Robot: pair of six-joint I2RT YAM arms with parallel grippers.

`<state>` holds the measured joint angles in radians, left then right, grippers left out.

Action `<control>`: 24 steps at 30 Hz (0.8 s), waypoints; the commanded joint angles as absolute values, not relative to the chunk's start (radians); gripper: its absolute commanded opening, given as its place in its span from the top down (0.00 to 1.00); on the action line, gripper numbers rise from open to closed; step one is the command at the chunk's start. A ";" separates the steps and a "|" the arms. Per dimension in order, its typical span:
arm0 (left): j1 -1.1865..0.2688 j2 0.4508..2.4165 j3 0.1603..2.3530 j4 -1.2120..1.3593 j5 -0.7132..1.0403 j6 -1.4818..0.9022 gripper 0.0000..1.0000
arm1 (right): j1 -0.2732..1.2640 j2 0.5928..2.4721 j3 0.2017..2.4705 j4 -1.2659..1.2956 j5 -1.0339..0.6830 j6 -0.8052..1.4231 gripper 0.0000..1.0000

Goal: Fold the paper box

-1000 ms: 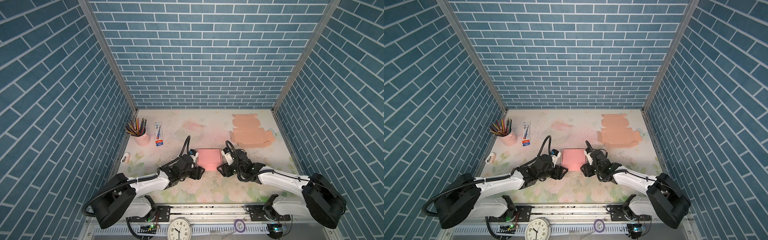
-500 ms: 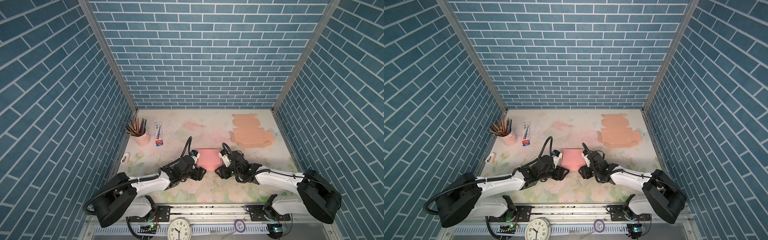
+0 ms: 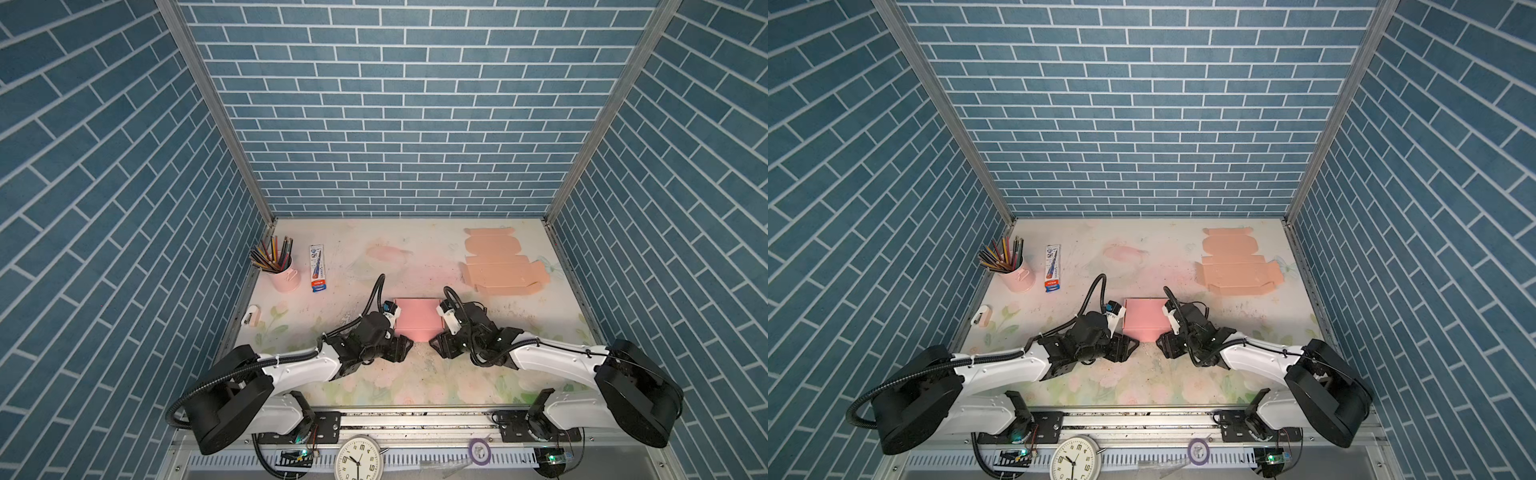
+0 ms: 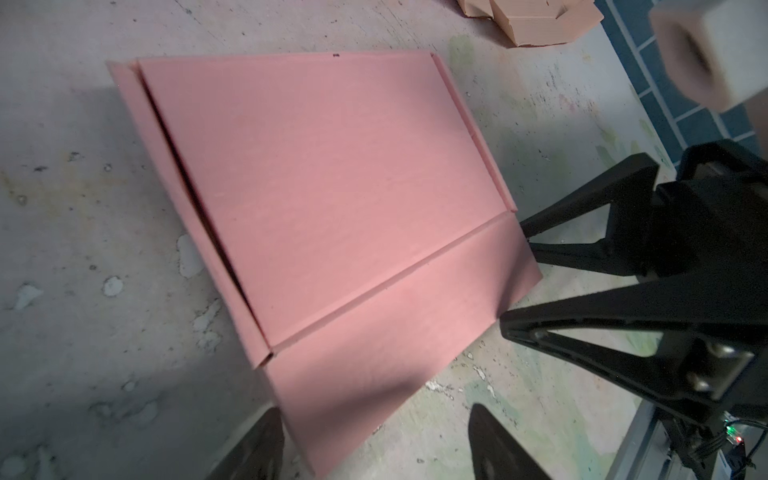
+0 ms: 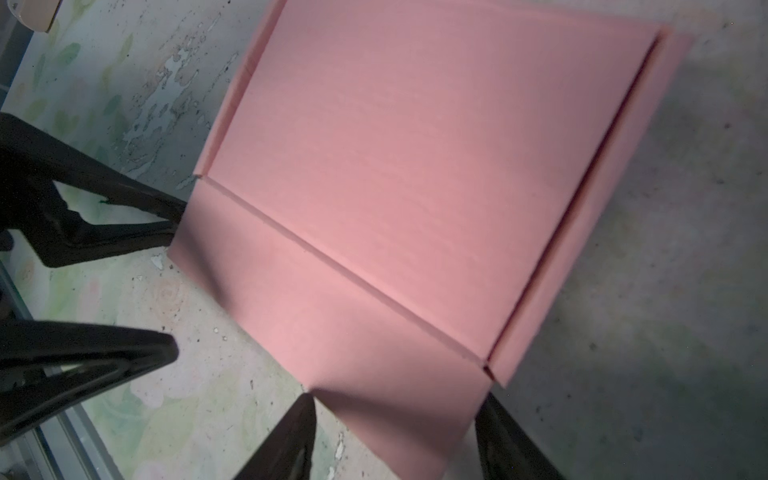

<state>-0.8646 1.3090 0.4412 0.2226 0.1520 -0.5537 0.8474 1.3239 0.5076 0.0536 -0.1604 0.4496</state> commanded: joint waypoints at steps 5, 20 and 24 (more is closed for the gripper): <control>-0.874 1.300 0.451 0.237 0.137 -0.563 0.30 | 0.857 1.306 0.520 0.055 -0.137 0.482 0.42; -0.873 1.360 0.456 0.261 0.118 -0.568 0.36 | 0.857 1.326 0.525 0.038 -0.103 0.473 0.45; -0.873 1.373 0.455 0.269 0.106 -0.568 0.38 | 0.857 1.332 0.526 0.036 -0.093 0.473 0.45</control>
<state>-0.8677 1.3605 0.4412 0.2470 0.1303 -0.5617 0.8509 1.3251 0.5076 0.0513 -0.1162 0.4496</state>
